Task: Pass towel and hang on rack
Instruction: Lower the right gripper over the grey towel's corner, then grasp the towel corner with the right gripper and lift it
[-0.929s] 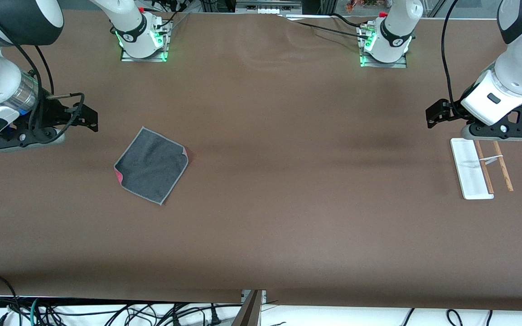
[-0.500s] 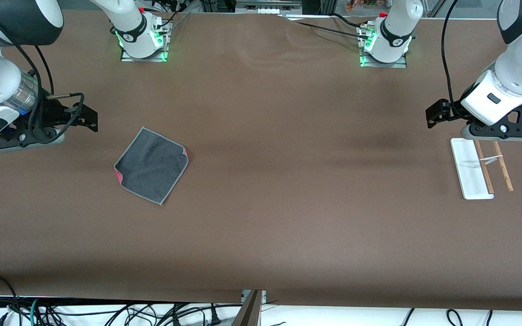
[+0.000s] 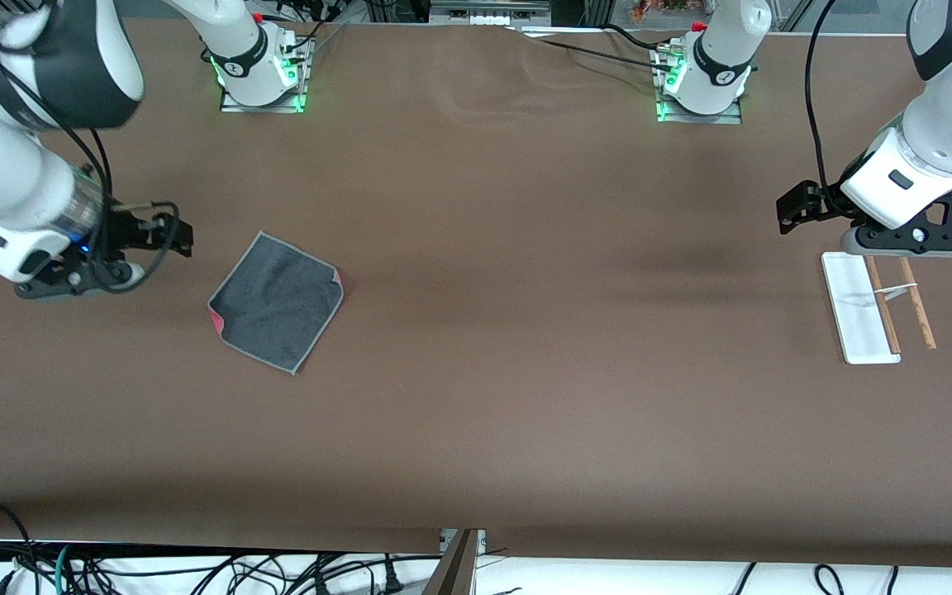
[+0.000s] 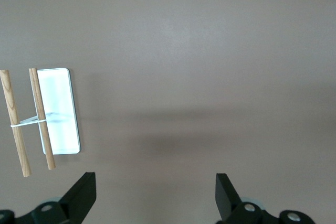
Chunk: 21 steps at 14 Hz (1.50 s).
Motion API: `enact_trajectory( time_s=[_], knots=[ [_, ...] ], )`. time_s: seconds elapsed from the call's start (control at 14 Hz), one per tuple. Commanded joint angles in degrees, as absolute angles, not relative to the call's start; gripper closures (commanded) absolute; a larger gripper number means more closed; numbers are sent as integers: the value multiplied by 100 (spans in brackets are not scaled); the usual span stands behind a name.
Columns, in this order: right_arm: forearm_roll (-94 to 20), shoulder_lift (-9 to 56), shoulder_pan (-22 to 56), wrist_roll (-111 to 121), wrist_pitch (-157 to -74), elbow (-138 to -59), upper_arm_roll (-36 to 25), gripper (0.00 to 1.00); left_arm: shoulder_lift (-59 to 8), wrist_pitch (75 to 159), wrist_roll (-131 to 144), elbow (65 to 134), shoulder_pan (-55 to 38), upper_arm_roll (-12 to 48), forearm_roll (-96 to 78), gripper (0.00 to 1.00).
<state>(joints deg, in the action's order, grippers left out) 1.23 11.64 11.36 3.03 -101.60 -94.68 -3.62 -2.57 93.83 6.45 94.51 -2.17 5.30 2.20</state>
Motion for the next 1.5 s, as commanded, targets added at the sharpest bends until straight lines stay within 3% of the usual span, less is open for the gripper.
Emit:
enact_trajectory(
  time_s=[0.0,0.14,0.43,1.0,1.21,1.43],
  knots=[
    [220,1326,1081,597,-11429,-10420,-387,0,-158,9316,571,9475,-220,519,132,0],
    [202,1598,932,772,-12546,-10984,-387,0,-150,9316,571,9475,-220,519,132,0],
    [176,2441,651,1229,-13586,-11048,-387,0,-158,9316,571,9475,-220,519,132,0],
    [176,2549,554,1327,-14201,-11863,-387,3,-158,9316,571,9475,-220,519,132,0],
    [176,2558,484,1528,-14598,-12129,-387,16,-150,9316,554,9475,-220,519,132,0],
    [176,2558,387,1740,-14581,-12094,-387,50,-150,9316,554,9475,-220,519,132,0]
  ],
)
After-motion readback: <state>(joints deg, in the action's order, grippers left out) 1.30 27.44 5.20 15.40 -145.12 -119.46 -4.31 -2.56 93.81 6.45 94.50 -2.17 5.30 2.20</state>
